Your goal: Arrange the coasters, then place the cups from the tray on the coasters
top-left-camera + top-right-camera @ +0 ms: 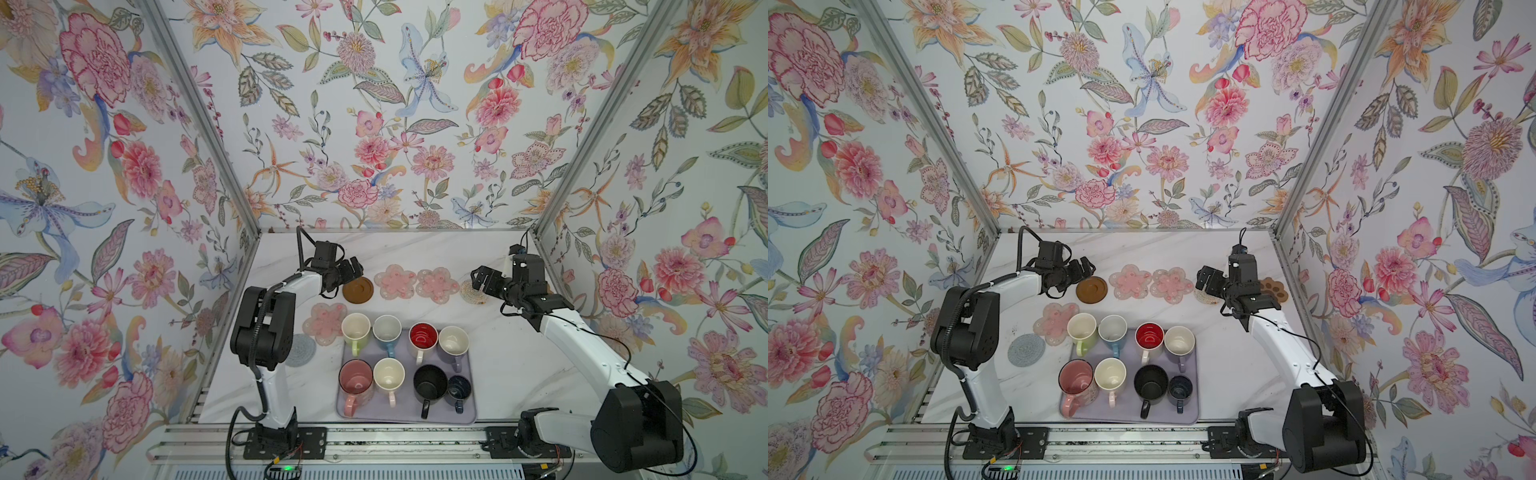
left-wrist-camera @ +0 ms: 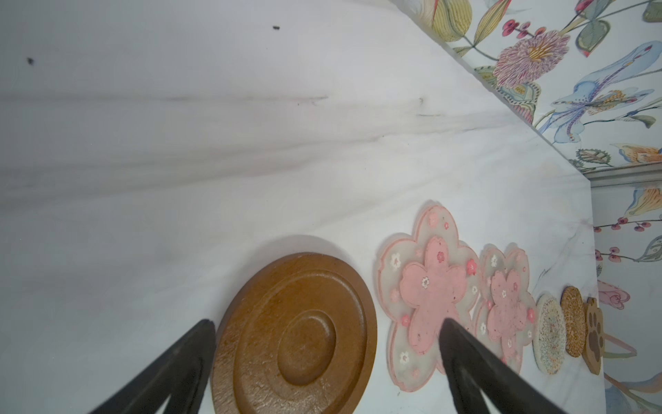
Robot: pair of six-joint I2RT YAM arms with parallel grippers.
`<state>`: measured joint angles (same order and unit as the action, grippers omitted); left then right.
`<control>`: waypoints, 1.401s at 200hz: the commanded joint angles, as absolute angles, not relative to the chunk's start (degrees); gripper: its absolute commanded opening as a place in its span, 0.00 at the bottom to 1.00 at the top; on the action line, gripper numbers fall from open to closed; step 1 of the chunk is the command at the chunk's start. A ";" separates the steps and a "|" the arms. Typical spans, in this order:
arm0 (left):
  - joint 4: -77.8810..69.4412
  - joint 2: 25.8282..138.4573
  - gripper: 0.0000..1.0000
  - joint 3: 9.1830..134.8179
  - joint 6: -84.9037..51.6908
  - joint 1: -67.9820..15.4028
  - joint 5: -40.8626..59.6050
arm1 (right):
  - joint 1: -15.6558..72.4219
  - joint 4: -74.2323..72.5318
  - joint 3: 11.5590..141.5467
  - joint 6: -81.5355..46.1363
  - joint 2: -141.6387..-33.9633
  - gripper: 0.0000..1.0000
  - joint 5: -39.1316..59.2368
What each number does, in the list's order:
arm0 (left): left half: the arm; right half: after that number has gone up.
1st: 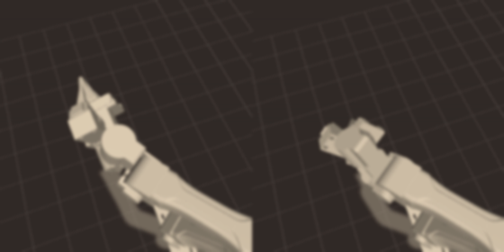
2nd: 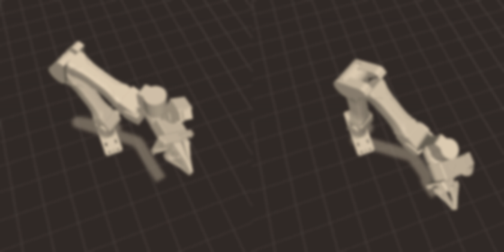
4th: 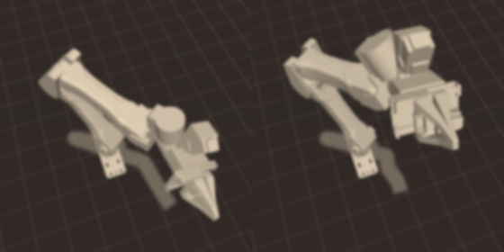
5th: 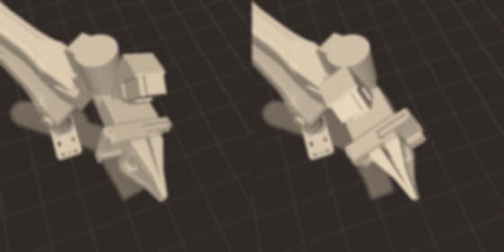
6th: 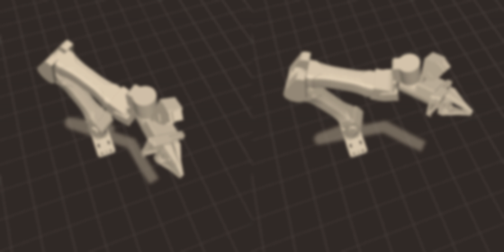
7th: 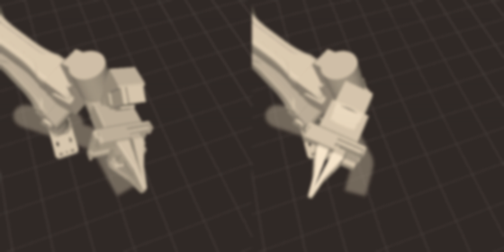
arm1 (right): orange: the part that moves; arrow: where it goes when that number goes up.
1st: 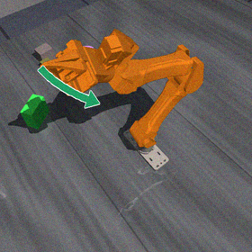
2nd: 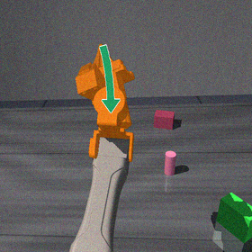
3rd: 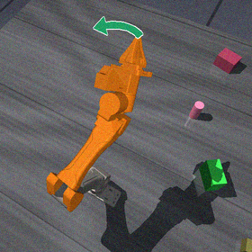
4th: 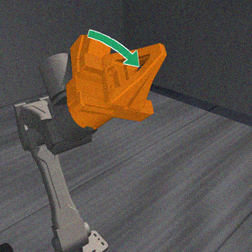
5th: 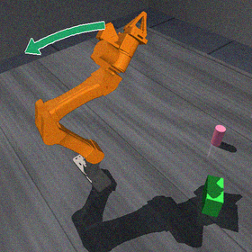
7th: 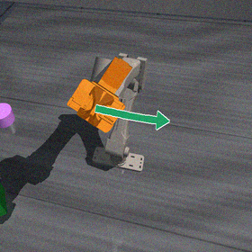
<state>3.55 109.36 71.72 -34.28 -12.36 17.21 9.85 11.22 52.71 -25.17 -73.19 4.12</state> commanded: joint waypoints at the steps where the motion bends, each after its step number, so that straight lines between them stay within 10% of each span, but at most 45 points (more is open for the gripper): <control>1: 9.67 95.07 0.99 68.86 -31.75 -12.66 6.34 | 9.32 10.06 53.62 -25.46 -74.37 0.99 4.51; 101: 13.39 58.19 0.99 39.30 -40.42 -12.62 -2.96 | 9.53 8.99 56.35 -24.99 -76.80 0.99 4.77; 280: 3.89 63.97 0.99 33.91 -53.16 -12.57 2.89 | 10.14 9.40 54.14 -25.93 -75.79 0.99 5.76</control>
<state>7.42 62.83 35.73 -49.12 -12.40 1.34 9.67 9.56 54.74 -25.26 -76.73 5.21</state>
